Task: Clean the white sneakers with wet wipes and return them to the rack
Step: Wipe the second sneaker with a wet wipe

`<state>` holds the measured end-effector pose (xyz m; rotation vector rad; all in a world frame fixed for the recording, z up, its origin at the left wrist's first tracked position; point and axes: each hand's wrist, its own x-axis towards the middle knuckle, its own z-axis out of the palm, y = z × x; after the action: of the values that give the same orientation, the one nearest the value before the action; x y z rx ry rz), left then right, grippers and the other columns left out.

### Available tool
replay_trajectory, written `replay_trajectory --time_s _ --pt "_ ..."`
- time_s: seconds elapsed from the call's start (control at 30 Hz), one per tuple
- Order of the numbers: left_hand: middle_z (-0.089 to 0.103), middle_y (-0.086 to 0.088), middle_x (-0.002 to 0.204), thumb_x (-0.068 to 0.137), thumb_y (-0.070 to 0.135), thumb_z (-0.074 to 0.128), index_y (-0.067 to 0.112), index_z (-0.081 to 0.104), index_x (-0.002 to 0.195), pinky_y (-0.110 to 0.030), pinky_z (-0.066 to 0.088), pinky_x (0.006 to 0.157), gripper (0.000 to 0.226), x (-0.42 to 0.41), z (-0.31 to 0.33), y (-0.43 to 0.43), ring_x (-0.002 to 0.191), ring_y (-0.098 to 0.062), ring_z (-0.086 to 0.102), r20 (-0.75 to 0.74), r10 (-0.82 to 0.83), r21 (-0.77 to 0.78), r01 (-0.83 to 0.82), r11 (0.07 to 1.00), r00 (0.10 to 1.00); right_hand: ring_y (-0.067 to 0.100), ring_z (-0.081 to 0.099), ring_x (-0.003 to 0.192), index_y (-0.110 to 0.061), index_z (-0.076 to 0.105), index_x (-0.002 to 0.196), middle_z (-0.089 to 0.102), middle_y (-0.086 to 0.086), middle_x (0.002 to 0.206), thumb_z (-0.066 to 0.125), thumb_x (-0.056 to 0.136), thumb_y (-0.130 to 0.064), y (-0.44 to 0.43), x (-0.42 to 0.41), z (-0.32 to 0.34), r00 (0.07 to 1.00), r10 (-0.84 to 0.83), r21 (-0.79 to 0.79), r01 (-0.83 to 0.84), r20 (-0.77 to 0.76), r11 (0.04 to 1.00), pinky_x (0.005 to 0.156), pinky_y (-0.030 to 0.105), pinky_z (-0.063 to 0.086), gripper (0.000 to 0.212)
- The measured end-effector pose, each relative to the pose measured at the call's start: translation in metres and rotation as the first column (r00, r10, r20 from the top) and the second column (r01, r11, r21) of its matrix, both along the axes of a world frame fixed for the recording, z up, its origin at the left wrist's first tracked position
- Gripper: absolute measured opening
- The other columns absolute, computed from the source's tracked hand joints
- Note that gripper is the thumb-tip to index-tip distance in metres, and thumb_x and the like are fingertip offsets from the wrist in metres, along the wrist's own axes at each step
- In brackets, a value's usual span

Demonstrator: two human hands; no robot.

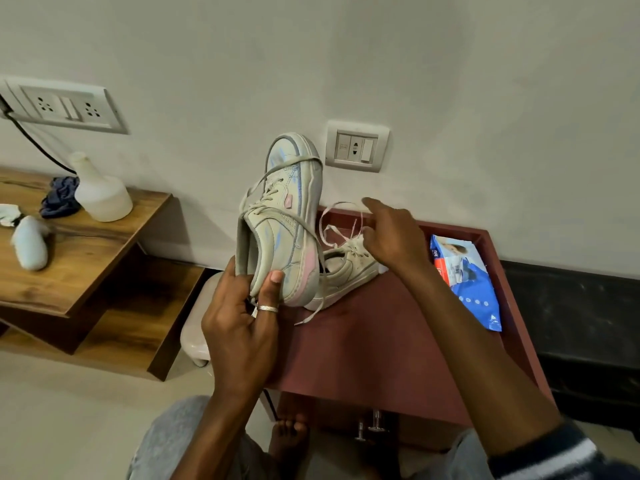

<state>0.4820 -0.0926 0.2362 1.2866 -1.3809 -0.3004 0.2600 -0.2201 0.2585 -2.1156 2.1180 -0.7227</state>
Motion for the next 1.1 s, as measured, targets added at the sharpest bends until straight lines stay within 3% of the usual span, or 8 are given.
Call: replay_trajectory --time_s 0.17,0.37,0.47,0.53,0.63,0.8,0.93,1.1 --pt "0.067 0.003 0.119 0.1 0.035 0.058 0.028 0.065 0.121 -0.046 0.06 0.074 0.023 0.002 0.005 -0.001 0.105 -0.014 0.067 -0.074 -0.117 -0.023 0.116 0.993 0.99 0.014 0.067 0.061 -0.037 0.068 0.111 0.072 -0.019 0.087 0.067 0.088 -0.04 0.08 -0.003 0.012 0.793 0.009 0.067 -0.062 0.609 0.996 0.057 0.033 0.054 0.023" --pt "0.067 -0.001 0.115 0.097 0.035 0.06 0.004 0.068 0.11 -0.049 0.059 0.072 0.035 -0.006 0.007 0.006 0.102 -0.019 0.067 0.009 -0.213 -0.059 0.213 0.975 0.977 -0.01 0.055 0.052 -0.02 0.042 0.138 0.06 -0.007 0.124 0.072 0.083 -0.002 0.135 0.025 0.008 0.465 -0.056 0.306 -0.481 0.884 0.821 0.05 0.01 0.042 0.066" --pt "0.068 -0.003 0.112 0.096 0.034 0.06 0.002 0.07 0.104 -0.042 0.059 0.072 0.034 -0.007 0.008 0.01 0.101 -0.014 0.066 0.104 -0.234 -0.061 0.241 0.969 0.967 -0.001 0.051 0.045 -0.01 0.058 0.119 0.065 0.003 0.09 0.068 0.088 -0.003 0.141 0.025 0.009 0.526 -0.126 0.398 -0.446 0.841 0.802 0.044 0.017 0.04 0.034" --pt "0.068 -0.005 0.12 0.096 0.031 0.061 0.001 0.071 0.1 -0.029 0.057 0.08 0.032 -0.008 0.009 0.011 0.108 -0.008 0.064 0.153 -0.247 -0.071 0.26 0.963 0.957 0.006 0.055 0.05 -0.007 0.064 0.105 0.064 0.01 0.077 0.063 0.093 -0.013 0.141 0.013 0.009 0.707 -0.092 0.405 -0.289 0.701 0.867 0.047 0.02 0.042 0.013" --pt "0.066 -0.011 0.128 0.095 0.03 0.06 -0.001 0.072 0.099 -0.013 0.047 0.09 0.034 -0.008 0.012 0.012 0.119 0.005 0.056 0.231 -0.267 -0.091 0.294 0.951 0.936 0.012 0.06 0.067 -0.017 0.057 0.107 0.063 -0.002 0.077 0.061 0.094 -0.025 0.139 -0.006 0.024 0.877 -0.124 0.115 0.079 0.464 0.99 0.056 0.013 0.043 0.016" --pt "0.068 -0.014 0.124 0.097 0.035 0.059 -0.001 0.073 0.098 -0.023 0.052 0.089 0.038 -0.011 0.01 0.013 0.115 -0.008 0.061 0.298 -0.313 -0.105 0.356 0.928 0.902 0.016 0.065 0.066 -0.026 0.033 0.145 0.066 0.004 0.072 0.067 0.087 -0.022 0.117 -0.031 0.054 0.824 -0.159 0.075 0.141 0.544 0.987 0.068 0.028 0.054 0.067" --pt "0.065 -0.011 0.127 0.095 0.029 0.062 -0.005 0.071 0.09 -0.025 0.054 0.083 0.036 -0.014 0.006 0.015 0.106 -0.01 0.063 0.345 -0.307 -0.118 0.365 0.923 0.887 0.012 0.057 0.051 -0.017 0.057 0.114 0.067 0.003 0.064 0.067 0.085 -0.011 0.102 -0.037 0.054 0.61 -0.22 0.341 -0.087 0.761 0.936 0.051 0.026 0.049 0.031" --pt "0.058 -0.004 0.139 0.095 0.029 0.065 -0.002 0.072 0.099 -0.013 0.05 0.09 0.032 -0.013 0.0 0.013 0.113 -0.01 0.062 0.37 -0.34 -0.08 0.394 0.916 0.864 0.01 0.058 0.049 -0.011 0.065 0.082 0.069 0.004 0.067 0.058 0.092 -0.014 0.117 -0.047 0.05 0.729 -0.224 0.434 -0.11 0.646 0.894 0.051 0.024 0.047 0.012"
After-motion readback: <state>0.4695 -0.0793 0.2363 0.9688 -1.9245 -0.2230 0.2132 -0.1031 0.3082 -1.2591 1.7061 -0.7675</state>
